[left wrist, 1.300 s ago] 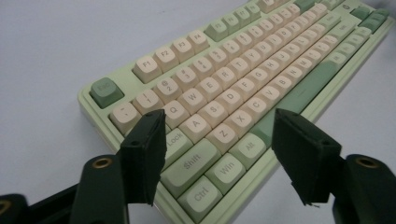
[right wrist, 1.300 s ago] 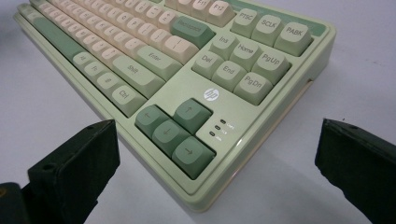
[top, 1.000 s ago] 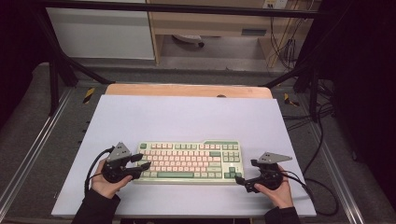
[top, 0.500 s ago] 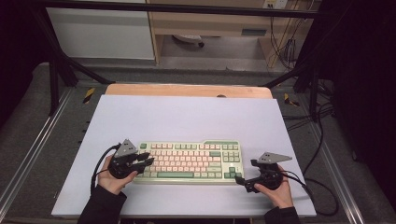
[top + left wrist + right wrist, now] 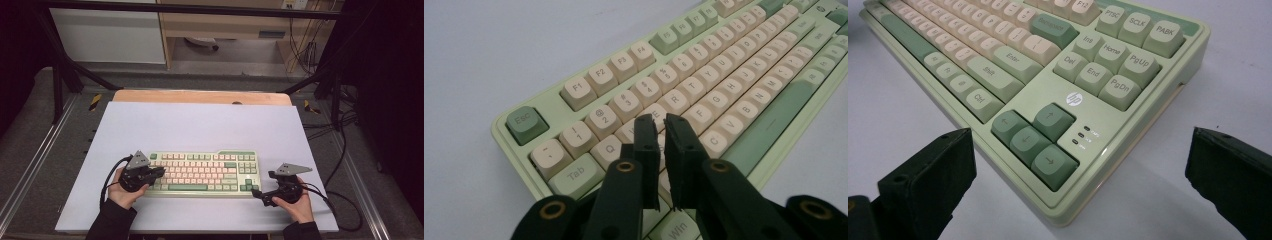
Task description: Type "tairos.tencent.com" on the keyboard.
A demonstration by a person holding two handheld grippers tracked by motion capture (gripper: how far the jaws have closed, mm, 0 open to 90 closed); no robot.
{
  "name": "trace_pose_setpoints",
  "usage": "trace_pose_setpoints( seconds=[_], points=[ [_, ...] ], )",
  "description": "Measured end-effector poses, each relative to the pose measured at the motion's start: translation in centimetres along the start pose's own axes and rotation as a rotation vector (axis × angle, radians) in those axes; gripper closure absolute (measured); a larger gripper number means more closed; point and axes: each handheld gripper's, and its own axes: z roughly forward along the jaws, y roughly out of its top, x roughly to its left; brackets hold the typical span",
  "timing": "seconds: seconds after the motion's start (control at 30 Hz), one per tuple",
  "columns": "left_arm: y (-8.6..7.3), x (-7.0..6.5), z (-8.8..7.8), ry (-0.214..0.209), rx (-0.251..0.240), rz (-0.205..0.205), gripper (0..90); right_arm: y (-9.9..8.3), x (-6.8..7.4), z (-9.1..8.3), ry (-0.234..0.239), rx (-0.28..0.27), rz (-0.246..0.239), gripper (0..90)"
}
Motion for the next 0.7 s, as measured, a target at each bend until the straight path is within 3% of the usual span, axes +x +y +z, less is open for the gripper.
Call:
trace_pose_setpoints(
  seconds=[0.17,0.7],
  points=[
    [0.0,0.0,0.2,-0.002,0.005,-0.002,89.8,0.0,0.0,0.0,-0.001,-0.003,-0.003,0.5],
    [1.7,-1.5,1.6,-0.015,0.008,0.02,90.0,0.0,0.0,-0.1,-0.001,-0.003,0.0,0.5]
  ],
)
